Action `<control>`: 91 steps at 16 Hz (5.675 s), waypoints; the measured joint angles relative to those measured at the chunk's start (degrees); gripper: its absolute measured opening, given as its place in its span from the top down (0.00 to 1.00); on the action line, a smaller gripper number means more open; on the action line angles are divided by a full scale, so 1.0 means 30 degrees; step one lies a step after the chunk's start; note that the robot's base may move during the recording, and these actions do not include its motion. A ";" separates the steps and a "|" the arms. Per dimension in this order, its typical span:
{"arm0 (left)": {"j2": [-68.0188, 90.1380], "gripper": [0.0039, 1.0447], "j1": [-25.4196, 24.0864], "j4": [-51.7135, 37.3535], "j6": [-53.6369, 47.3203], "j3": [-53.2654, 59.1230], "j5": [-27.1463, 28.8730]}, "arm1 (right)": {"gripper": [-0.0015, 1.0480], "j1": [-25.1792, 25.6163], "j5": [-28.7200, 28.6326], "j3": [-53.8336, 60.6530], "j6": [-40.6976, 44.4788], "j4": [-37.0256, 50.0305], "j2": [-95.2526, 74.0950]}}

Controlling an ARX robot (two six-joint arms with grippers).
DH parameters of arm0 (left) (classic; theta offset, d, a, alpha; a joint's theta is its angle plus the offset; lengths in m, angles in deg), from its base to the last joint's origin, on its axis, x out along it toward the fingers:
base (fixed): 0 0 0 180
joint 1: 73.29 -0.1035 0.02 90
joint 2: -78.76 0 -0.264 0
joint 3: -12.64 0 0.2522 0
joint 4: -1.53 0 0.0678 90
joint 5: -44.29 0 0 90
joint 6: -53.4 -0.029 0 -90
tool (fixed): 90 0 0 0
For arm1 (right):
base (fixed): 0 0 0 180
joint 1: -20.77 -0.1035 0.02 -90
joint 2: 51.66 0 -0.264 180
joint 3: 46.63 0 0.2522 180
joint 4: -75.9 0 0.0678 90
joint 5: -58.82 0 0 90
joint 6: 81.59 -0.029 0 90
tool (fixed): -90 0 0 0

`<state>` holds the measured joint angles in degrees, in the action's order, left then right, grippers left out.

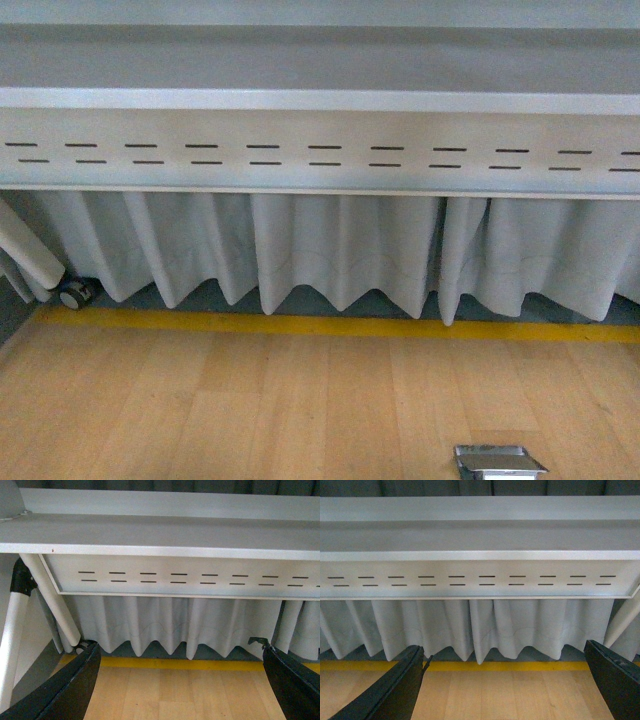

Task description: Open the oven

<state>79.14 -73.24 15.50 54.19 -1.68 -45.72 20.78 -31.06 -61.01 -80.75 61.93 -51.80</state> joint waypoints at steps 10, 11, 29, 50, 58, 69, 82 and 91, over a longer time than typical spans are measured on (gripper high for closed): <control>0.0000 0.06 0.0000 0.0000 0.0000 0.0000 0.0000 | 0.06 0.0000 0.0000 0.0000 0.0000 0.0000 0.0000; 0.0000 0.06 0.0000 0.0000 0.0000 0.0000 0.0000 | 0.06 0.0000 0.0000 0.0000 0.0000 0.0000 0.0000; 0.0000 0.06 0.0000 0.0000 0.0000 0.0000 0.0000 | 0.06 0.0000 0.0000 0.0000 0.0000 0.0000 0.0000; 0.0000 0.06 0.0000 -0.0007 0.0000 0.0000 0.0022 | 0.06 0.0000 -0.0051 0.0000 0.0000 -0.0007 -0.0007; 0.0007 0.06 0.0000 0.0007 -0.0015 0.0000 0.0000 | 0.06 0.0000 -0.0044 0.0000 0.0000 0.0000 -0.0007; 0.0007 0.06 0.0000 -0.0022 -0.0007 0.0000 0.0007 | 0.06 0.0000 -0.0036 0.0000 0.0000 -0.0029 -0.0022; 0.0007 0.06 0.0000 0.0000 -0.0015 0.0000 0.0007 | 0.06 0.0000 -0.0036 0.0000 0.0000 -0.0022 -0.0022; 0.0007 0.06 0.0000 0.0007 -0.0015 0.0000 0.0007 | 0.06 0.0000 -0.0044 0.0000 0.0000 0.0029 -0.0015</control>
<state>79.16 -73.24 15.52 54.15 -1.68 -45.70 20.78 -31.19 -61.01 -80.75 62.02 -51.85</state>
